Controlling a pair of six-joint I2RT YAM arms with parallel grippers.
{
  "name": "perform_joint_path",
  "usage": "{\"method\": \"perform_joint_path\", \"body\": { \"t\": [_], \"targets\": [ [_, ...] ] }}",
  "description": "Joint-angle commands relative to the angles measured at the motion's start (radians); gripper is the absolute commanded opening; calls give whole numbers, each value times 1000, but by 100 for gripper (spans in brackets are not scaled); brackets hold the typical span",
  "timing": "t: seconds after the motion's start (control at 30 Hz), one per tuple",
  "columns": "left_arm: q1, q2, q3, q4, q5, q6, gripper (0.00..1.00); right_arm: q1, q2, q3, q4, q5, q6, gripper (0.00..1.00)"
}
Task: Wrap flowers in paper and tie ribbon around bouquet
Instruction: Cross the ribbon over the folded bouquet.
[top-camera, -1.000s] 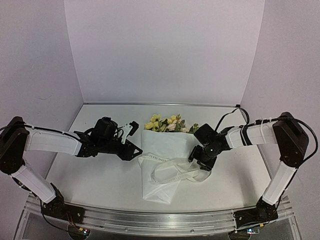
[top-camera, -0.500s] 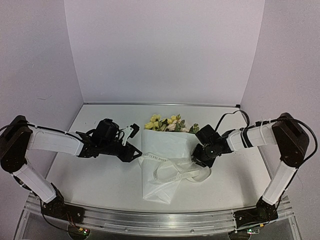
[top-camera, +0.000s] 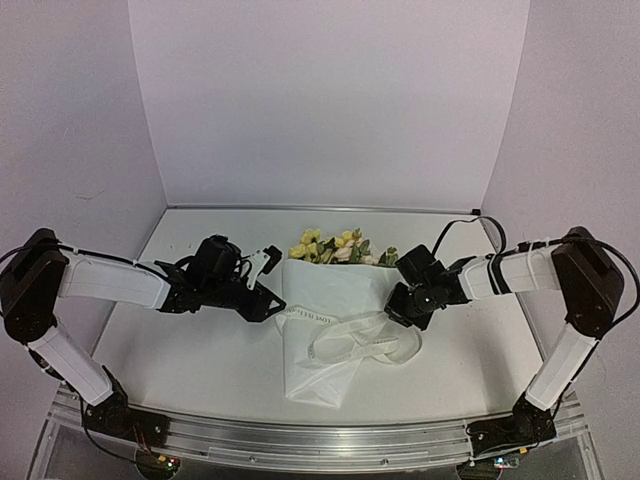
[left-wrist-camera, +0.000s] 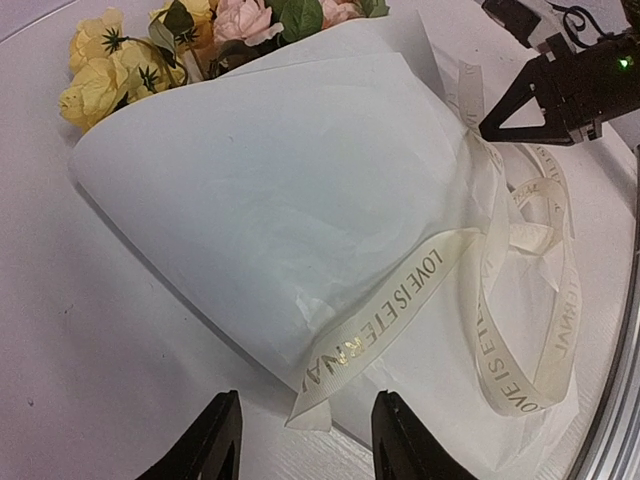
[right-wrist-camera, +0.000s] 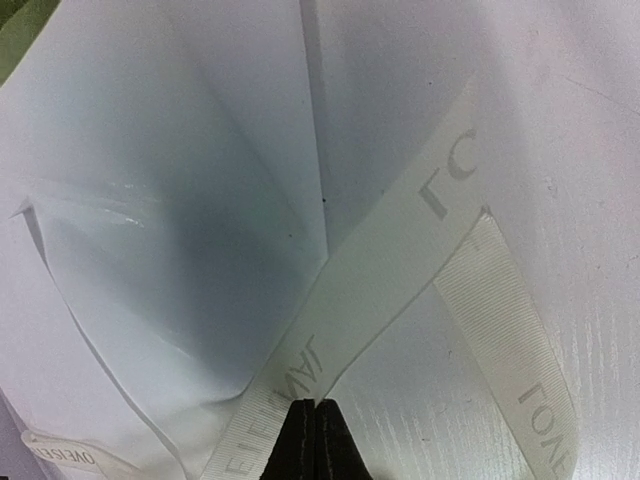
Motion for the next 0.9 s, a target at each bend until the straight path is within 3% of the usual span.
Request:
{"method": "perform_joint_path", "body": {
  "t": [0.0, 0.57, 0.87],
  "targets": [
    [-3, 16, 45, -20, -9, 33, 46, -4, -63, 2, -6, 21, -35, 0],
    [-17, 137, 133, -54, -1, 75, 48, -4, -139, 86, -148, -67, -176, 0],
    [-20, 163, 148, -52, 11, 111, 42, -2, -133, 132, -148, -179, -215, 0]
  ]
}}
